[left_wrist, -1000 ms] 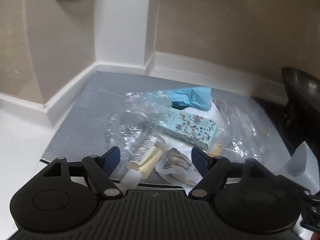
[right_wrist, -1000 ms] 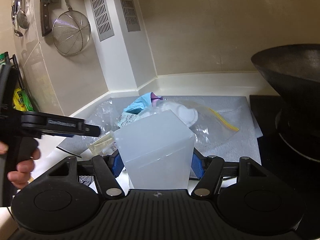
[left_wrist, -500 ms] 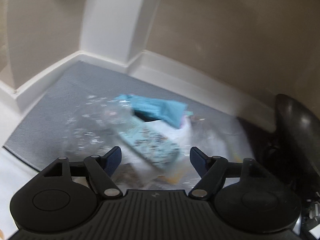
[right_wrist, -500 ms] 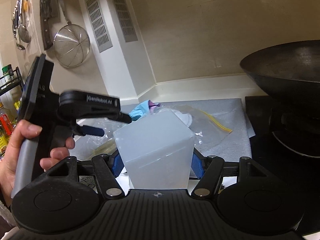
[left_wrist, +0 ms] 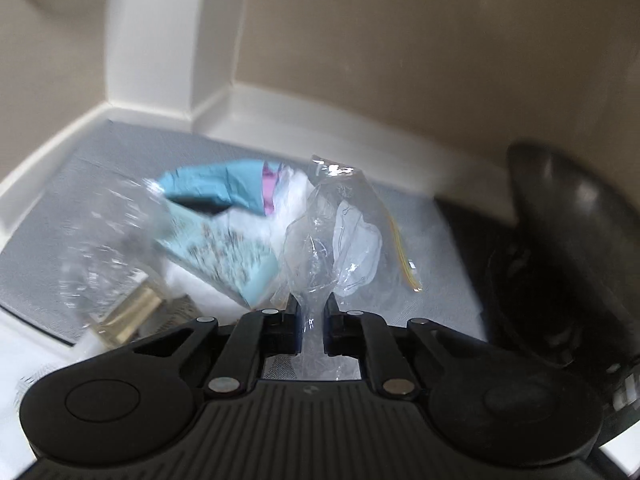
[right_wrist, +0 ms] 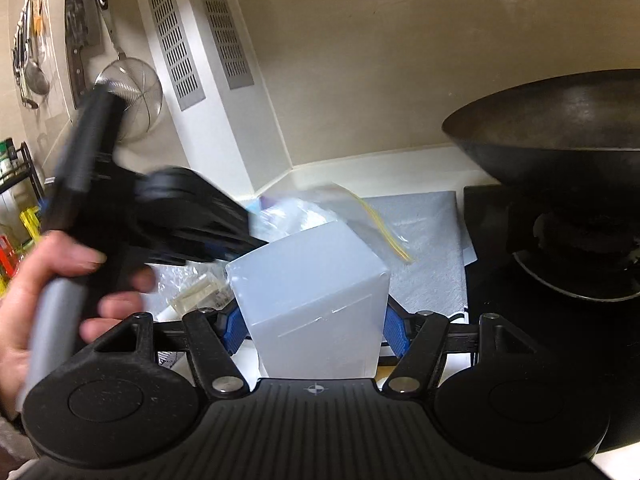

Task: Collect trash
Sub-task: 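Lift the clear bag with the left gripper while the right gripper lifts the frosted cup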

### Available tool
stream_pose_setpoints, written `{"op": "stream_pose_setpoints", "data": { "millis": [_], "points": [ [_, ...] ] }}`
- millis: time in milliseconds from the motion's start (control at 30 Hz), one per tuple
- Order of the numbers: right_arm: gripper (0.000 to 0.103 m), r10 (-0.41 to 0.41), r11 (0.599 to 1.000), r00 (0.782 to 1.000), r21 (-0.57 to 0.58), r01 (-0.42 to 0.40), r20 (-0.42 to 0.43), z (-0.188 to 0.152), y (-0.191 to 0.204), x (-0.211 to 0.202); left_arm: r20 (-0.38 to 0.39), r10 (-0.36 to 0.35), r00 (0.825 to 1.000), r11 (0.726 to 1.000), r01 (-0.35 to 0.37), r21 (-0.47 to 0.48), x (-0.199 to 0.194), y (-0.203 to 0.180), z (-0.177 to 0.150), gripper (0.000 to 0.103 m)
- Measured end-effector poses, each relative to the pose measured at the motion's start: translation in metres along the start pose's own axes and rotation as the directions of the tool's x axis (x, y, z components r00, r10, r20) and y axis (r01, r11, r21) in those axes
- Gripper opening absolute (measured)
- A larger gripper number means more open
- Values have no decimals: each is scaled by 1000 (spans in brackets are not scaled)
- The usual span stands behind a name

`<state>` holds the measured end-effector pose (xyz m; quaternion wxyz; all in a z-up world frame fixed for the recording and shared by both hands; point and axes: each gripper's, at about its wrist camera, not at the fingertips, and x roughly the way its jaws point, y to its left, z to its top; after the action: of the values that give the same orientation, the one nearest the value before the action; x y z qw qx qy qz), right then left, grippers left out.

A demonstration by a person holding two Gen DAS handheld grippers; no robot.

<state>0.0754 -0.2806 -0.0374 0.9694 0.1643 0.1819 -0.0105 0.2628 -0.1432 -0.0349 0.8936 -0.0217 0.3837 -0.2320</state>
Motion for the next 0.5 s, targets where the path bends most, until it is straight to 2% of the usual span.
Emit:
{"op": "stream_pose_setpoints", "data": {
  "millis": [133,300,500],
  "points": [
    [69,47,999,998,20,-47,40,6,3,-14,103,3,995,999,1,-33,-61,16,-1,9],
    [69,122,993,987,-7,-122,104,11,21,-37,223,17,975,999,-6,-50,-138,35,-16,9],
    [68,213,975,972,-90,-205,100,3,44,-67,289,114,951,993,-99,-67,-218,57,-77,9]
  ]
}}
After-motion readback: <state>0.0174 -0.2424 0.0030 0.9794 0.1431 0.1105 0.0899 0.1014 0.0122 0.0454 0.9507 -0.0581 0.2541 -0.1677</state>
